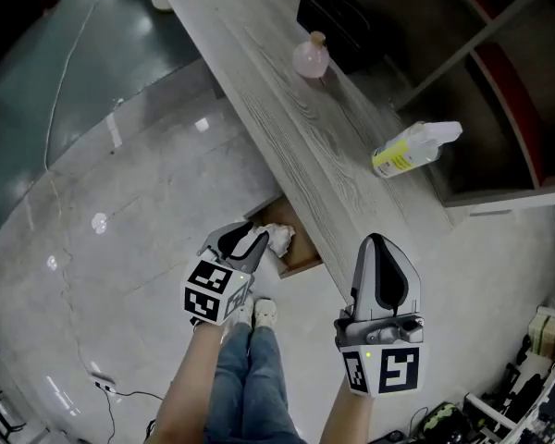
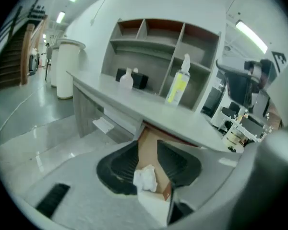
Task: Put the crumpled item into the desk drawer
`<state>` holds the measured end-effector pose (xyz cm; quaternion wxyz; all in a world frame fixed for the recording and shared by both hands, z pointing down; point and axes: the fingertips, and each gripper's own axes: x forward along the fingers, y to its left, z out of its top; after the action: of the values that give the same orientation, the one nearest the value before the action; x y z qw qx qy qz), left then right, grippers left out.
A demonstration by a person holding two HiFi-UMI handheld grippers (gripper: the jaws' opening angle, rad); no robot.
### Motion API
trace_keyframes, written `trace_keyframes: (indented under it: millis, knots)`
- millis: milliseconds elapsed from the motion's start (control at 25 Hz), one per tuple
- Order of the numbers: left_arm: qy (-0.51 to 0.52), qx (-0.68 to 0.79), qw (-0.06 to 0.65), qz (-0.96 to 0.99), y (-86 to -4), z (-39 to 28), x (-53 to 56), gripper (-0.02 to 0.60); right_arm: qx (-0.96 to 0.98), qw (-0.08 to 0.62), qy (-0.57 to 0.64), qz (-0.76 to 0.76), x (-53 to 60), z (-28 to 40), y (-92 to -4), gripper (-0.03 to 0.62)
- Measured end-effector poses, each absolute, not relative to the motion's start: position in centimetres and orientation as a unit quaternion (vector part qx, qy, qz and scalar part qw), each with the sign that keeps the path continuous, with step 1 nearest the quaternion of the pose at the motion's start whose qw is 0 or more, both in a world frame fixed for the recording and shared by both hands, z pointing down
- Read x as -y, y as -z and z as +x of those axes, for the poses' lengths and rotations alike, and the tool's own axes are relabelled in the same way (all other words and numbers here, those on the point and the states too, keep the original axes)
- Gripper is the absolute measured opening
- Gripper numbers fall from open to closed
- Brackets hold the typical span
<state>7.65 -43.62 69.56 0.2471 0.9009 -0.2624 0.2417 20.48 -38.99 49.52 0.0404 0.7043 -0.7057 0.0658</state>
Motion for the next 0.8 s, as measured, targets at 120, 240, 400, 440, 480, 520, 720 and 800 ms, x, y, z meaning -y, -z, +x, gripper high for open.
trace_keyframes:
  millis: [120,240,400,440,480,520,720,800]
  knots:
    - [-0.169,0.296,0.187,0.921,-61.1,8.0,47.2,0.098,0.702,0.007,-0.042,0.711,40.0,21.7,-45.6,0.014]
    - [-0.107,0.323,0.131,0.931,-52.3,8.2,49.2,0.059,0.700,-0.011,-0.032,0.713,40.7,22.9,-41.3,0.014]
    - [-0.040,0.349,0.062,0.934,-41.1,7.3,50.4,0.009,0.703,-0.032,-0.012,0.710,41.0,23.7,-35.0,0.014]
    - [-0.024,0.354,0.044,0.934,-38.5,6.9,50.5,0.002,0.703,-0.038,-0.006,0.710,41.0,23.9,-33.5,0.014]
    - [-0.009,0.357,0.026,0.934,-36.0,6.6,50.5,0.000,0.703,-0.042,0.000,0.710,40.9,24.0,-32.1,0.014]
    - [0.005,0.360,0.010,0.933,-33.6,6.3,50.5,0.000,0.702,-0.046,0.006,0.711,40.8,24.2,-30.8,0.014]
    - [0.047,0.364,-0.050,0.929,-25.1,5.2,49.1,0.000,0.704,-0.058,0.030,0.707,39.8,24.3,-26.3,0.014]
    - [0.055,0.362,-0.061,0.929,-23.4,4.9,48.1,0.000,0.705,-0.064,0.036,0.706,39.2,24.1,-25.5,0.013]
